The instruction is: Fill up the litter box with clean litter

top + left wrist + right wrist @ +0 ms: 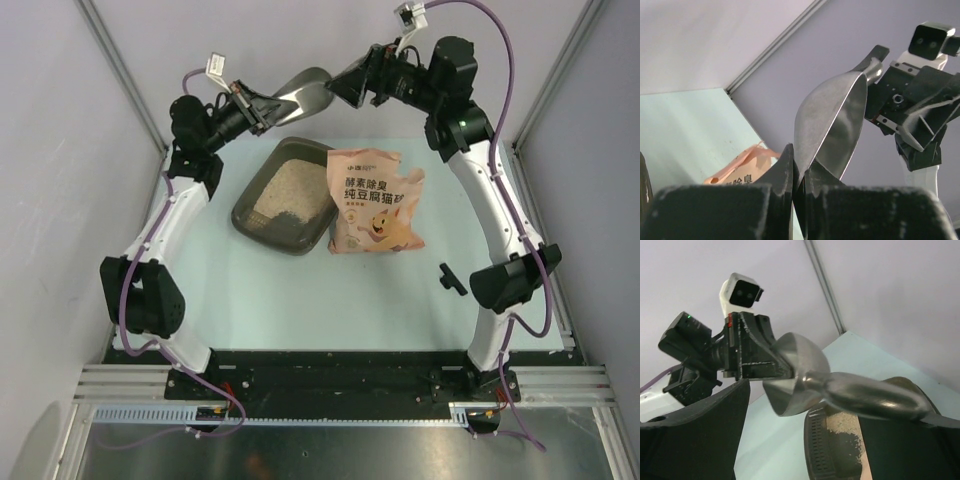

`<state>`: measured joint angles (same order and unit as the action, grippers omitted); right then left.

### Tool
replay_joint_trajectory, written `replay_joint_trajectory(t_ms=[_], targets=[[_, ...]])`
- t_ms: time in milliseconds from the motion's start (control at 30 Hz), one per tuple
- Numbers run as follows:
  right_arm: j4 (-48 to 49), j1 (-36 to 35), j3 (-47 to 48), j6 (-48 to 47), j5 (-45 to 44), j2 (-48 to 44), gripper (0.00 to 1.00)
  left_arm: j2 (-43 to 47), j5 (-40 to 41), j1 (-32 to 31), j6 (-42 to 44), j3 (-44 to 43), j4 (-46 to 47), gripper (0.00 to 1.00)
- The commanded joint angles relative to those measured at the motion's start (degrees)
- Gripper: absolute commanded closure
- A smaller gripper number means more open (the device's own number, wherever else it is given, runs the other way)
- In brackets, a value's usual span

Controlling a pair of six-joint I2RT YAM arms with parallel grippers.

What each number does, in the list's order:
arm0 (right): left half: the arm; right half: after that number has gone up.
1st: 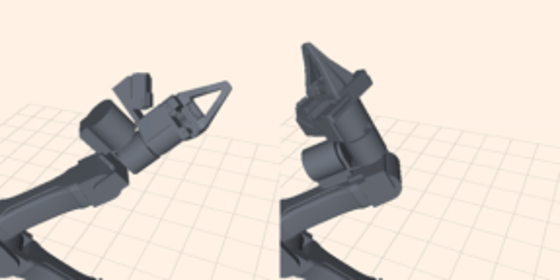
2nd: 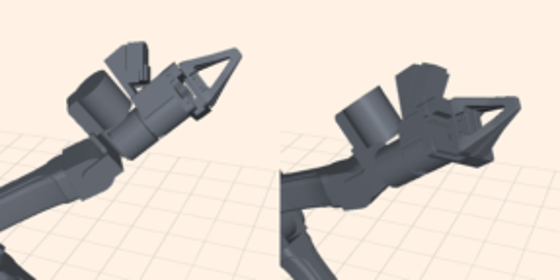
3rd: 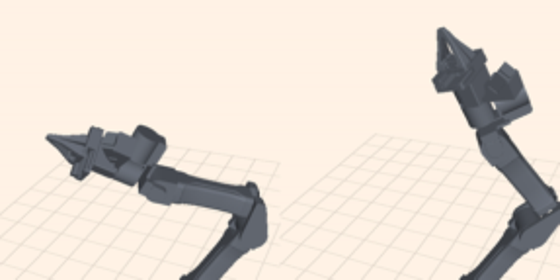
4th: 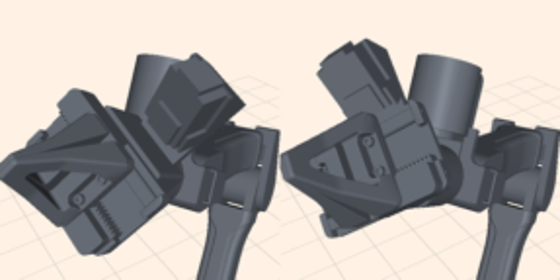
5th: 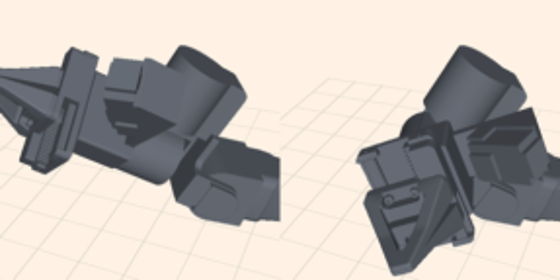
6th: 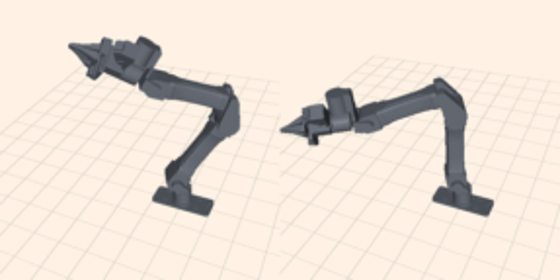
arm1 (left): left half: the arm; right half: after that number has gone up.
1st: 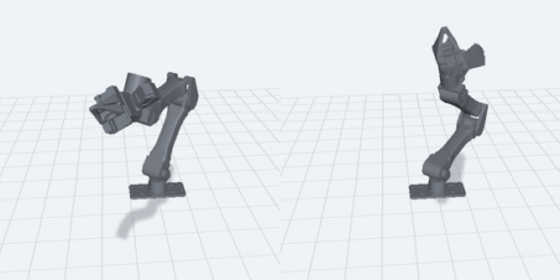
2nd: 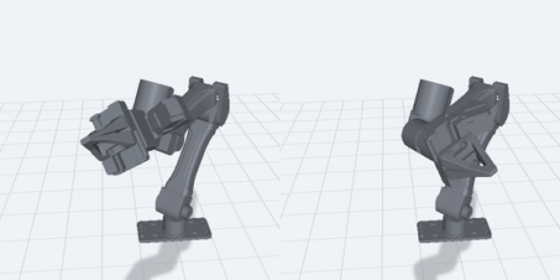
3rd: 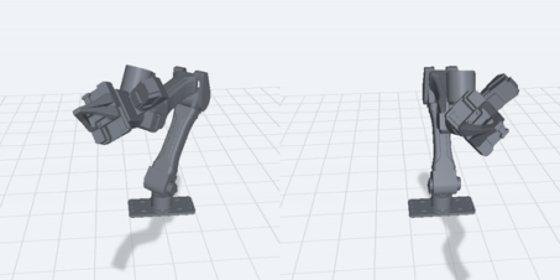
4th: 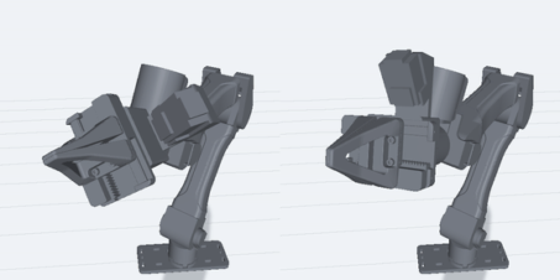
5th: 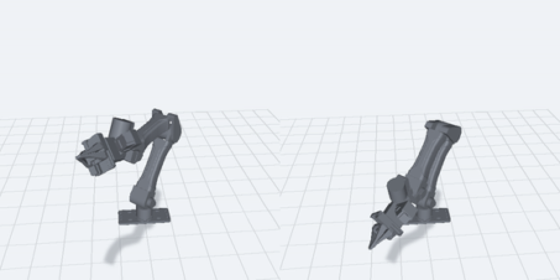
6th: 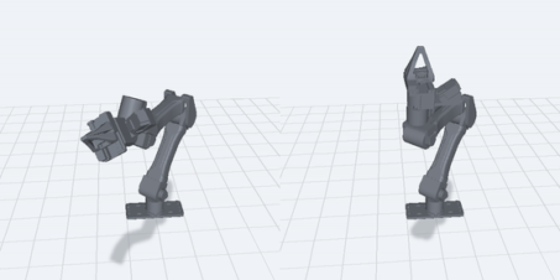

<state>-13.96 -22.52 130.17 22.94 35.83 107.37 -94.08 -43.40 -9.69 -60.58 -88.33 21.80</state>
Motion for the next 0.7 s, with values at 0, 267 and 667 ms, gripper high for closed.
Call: replay_joint_trajectory(t_ms=[0, 267, 667], targets=[[3.49, 1.78, 3.16, 2.28, -1.04, 1.17, 0.14, 4.00, -1.51, -0.06, -0.60, -0.61, 3.25, 1.00], [5.86, 3.45, 5.62, 3.34, 1.60, 2.67, 0.29, 3.55, -2.65, 0.90, 1.42, -1.32, 2.28, 1.00], [9.56, -0.77, -1.23, 3.87, 7.49, -0.06, 0.49, 1.89, -2.66, 0.90, 1.07, -0.35, 2.98, 1.00]])
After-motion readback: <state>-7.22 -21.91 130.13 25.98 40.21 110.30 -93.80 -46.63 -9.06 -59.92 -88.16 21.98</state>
